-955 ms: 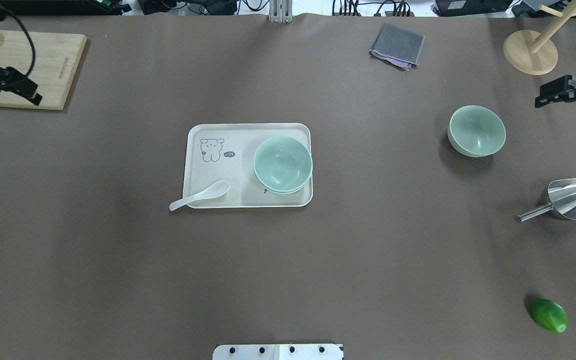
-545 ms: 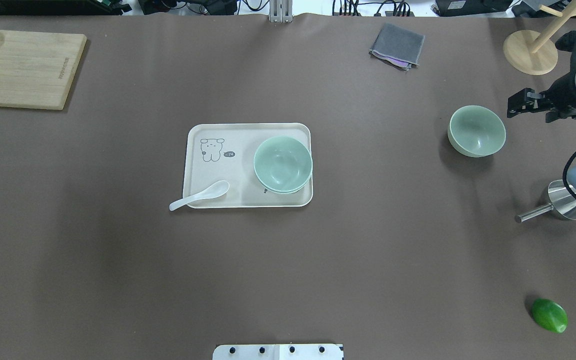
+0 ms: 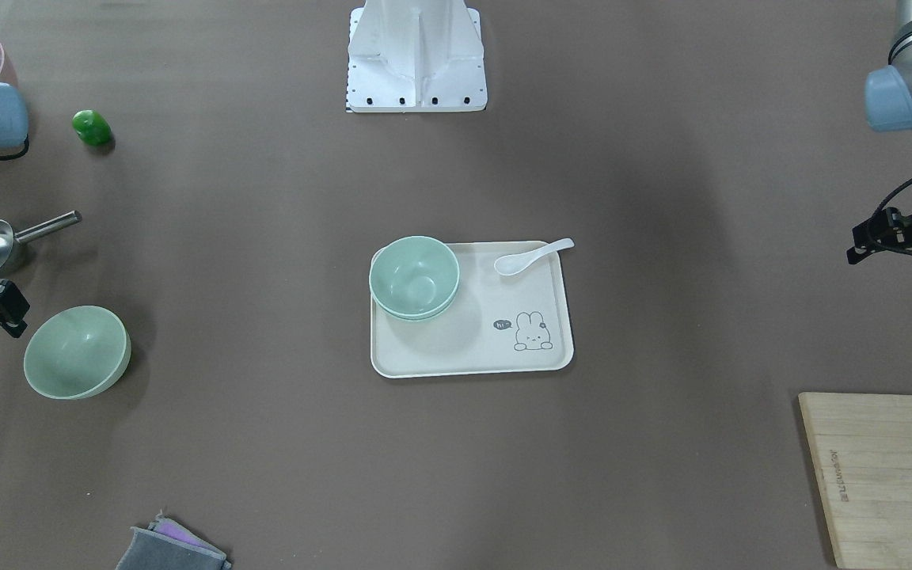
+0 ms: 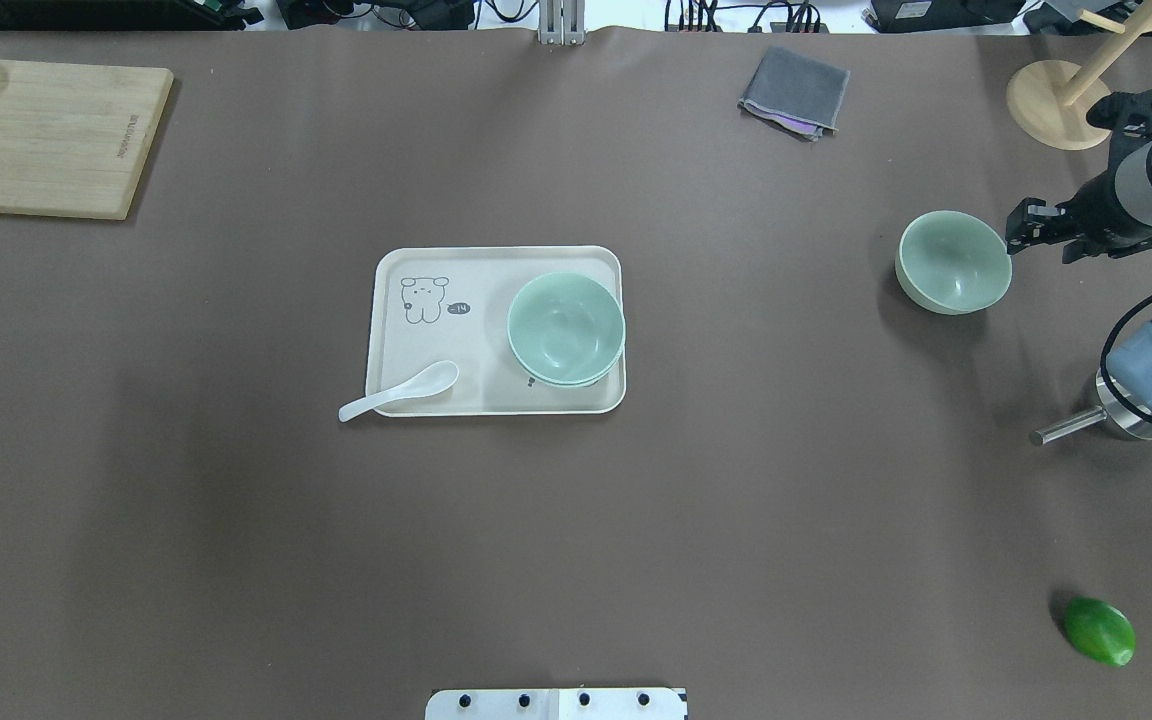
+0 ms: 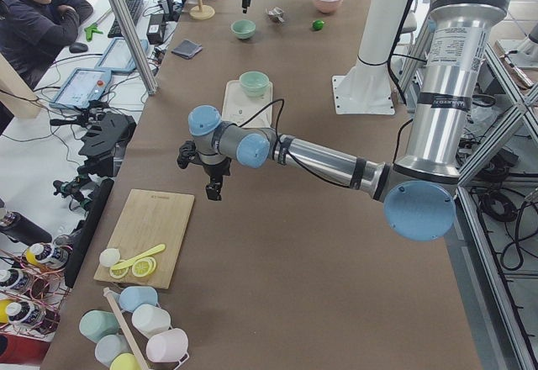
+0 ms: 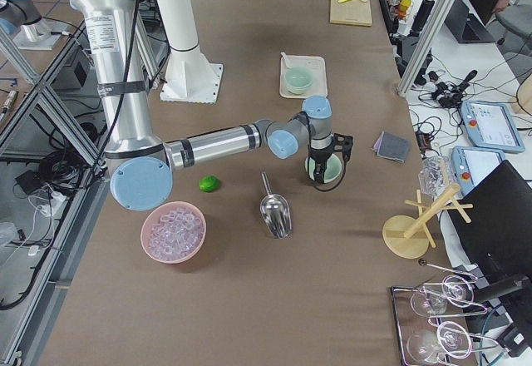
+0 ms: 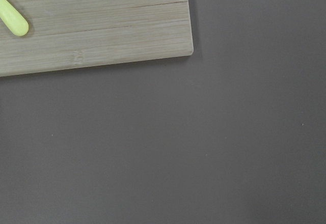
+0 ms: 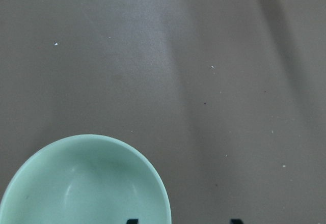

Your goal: Stack green bowls together

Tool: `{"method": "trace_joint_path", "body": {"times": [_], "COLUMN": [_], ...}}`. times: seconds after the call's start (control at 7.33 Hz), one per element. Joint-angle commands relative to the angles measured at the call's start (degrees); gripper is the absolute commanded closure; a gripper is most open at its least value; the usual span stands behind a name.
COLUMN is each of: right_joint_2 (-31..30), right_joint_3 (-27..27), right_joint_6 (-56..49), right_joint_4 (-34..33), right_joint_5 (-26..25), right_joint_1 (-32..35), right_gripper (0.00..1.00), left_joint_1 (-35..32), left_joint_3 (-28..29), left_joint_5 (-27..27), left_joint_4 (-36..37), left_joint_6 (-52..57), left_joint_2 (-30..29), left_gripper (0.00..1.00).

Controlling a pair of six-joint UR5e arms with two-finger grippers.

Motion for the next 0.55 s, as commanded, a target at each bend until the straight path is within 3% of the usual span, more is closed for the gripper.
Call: {"method": "trace_joint_path", "body": {"times": [0.0,0.41], "right_joint_2": [1.94,0.9], "right_joint_3": [-4.95,-5.04], "right_joint_6": [3.58,3.58], "right_joint_4": [6.59,6.85], "right_joint_5": [0.17,0.17], "right_joint_1": [-0.93,-1.19], "right_gripper": [0.43,0.6], "left_joint_1": [0.0,0.09], "left_joint_3": [0.05,0.05], "left_joint_5": [0.11,0.11], "left_joint_4": [0.0,0.0], "left_joint_6": [0.08,0.17], "left_joint_2": [-0.07,-0.16], "left_gripper": [0.01,0.01]}}
